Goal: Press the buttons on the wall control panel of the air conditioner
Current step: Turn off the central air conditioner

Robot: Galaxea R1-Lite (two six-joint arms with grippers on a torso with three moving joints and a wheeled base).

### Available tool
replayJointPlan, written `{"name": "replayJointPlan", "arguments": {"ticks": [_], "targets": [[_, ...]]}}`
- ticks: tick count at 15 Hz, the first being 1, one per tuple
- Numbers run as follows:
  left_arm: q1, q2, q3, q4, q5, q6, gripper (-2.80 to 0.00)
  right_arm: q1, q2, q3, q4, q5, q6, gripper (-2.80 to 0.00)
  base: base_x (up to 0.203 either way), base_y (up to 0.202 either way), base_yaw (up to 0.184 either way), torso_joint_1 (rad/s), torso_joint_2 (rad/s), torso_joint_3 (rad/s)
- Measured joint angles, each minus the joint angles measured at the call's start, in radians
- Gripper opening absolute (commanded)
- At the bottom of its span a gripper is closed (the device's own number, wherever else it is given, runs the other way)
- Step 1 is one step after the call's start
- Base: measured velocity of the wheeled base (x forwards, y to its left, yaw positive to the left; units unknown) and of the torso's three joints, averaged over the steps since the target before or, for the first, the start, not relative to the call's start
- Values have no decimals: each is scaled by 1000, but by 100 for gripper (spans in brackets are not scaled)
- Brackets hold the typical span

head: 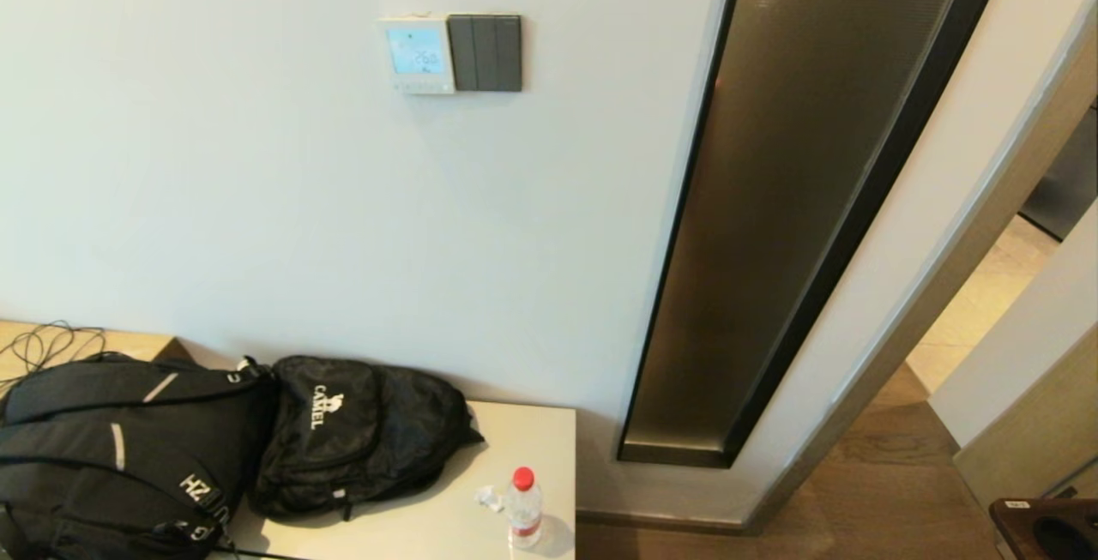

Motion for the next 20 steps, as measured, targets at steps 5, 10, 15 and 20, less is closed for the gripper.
{"name": "replayJointPlan", "arguments": {"ticks": [5,10,15,20], "targets": [[0,0,0,0,0,-5,-280,1,-1,0,-2,-1,5,-280,0,0,0,0,0,0],[0,0,0,0,1,-5,-280,1,-1,0,-2,-7,9,-280,0,0,0,0,0,0],[-1,0,0,1,1,-5,-280,1,-1,0,-2,-9,10,-280,0,0,0,0,0,0],[-1,0,0,0,1,-5,-280,1,-1,0,-3,-9,10,-280,0,0,0,0,0,0]]}}
